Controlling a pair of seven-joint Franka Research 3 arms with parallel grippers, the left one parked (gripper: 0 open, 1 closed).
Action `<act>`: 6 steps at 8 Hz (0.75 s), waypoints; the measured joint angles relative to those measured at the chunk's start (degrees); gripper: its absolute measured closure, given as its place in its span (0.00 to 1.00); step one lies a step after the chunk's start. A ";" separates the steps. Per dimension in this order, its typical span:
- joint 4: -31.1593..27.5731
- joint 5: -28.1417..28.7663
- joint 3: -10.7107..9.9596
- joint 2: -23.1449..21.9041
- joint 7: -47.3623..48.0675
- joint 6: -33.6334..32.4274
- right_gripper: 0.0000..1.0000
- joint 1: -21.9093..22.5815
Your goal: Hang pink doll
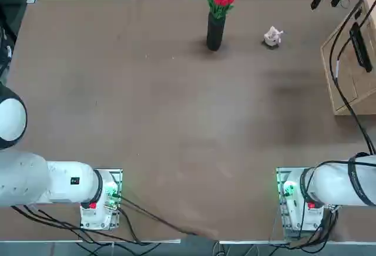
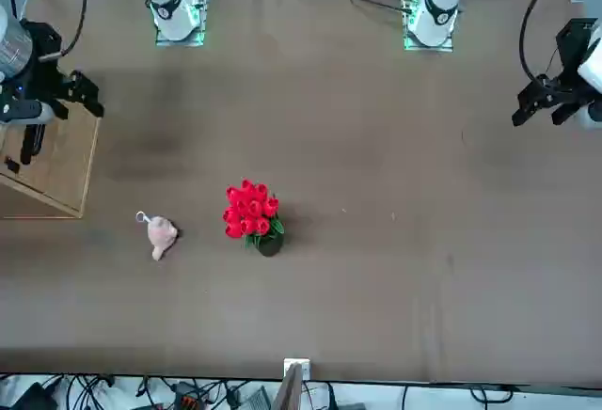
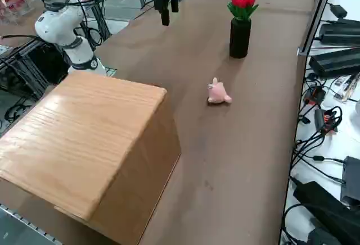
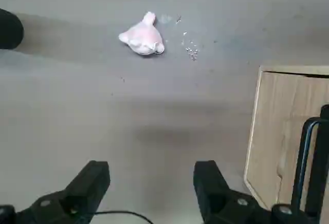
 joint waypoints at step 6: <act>0.42 -0.39 0.00 1.80 -0.01 -6.60 0.00 0.00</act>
